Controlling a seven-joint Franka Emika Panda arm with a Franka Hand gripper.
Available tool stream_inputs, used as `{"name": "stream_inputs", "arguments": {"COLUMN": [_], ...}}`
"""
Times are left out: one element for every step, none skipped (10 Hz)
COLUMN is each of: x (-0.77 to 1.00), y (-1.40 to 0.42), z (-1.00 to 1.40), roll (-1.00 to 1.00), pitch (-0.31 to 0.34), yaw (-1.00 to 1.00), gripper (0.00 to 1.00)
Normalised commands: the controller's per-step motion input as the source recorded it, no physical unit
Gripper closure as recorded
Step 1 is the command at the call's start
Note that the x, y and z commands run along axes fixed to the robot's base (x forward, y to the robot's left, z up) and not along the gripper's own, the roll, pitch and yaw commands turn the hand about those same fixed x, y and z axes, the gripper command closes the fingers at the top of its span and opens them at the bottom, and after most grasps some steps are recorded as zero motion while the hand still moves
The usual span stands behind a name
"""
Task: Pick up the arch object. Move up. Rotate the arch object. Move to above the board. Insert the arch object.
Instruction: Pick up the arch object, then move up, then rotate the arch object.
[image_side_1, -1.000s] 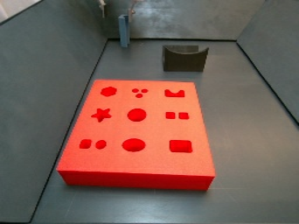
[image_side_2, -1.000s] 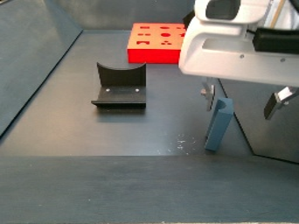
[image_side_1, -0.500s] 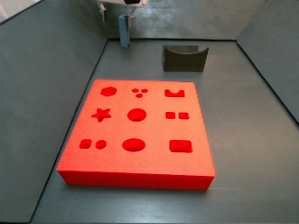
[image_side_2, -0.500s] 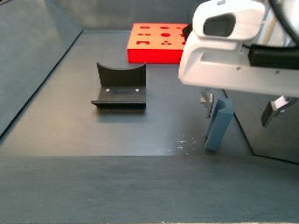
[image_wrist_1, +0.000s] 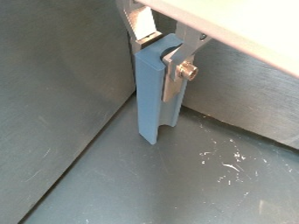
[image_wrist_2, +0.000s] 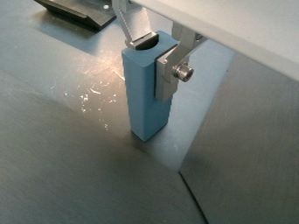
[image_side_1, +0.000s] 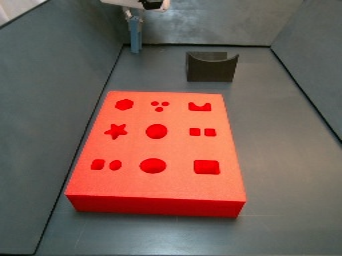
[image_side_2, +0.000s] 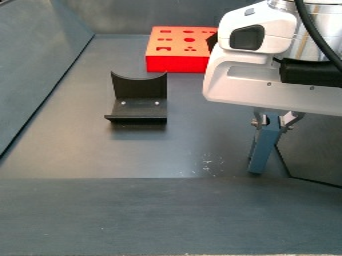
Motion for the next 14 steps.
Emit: {"name": "stream_inputs", "arguments": {"x": [0.0,0.0,0.0,0.0,0.0,0.0,0.0,0.0,0.0,-0.04,-0.04,-0.03,-0.02,0.3], "y": [0.0,0.0,0.0,0.0,0.0,0.0,0.0,0.0,0.0,0.04,0.04,0.02,0.02,-1.0], "z": [0.0,0.0,0.0,0.0,0.0,0.0,0.0,0.0,0.83,0.76,0.7,0.52,0.37,0.67], "roll": [0.0,0.0,0.0,0.0,0.0,0.0,0.0,0.0,0.0,0.0,0.0,0.01,0.03,0.0], "pitch": [0.0,0.0,0.0,0.0,0.0,0.0,0.0,0.0,0.0,0.027,0.038,0.054,0.062,0.0], "yaw": [0.0,0.0,0.0,0.0,0.0,0.0,0.0,0.0,0.0,0.02,0.02,0.0,-0.01,0.0], "gripper": [1.0,1.0,1.0,1.0,1.0,1.0,1.0,1.0,1.0,1.0,1.0,1.0,1.0,1.0]}}
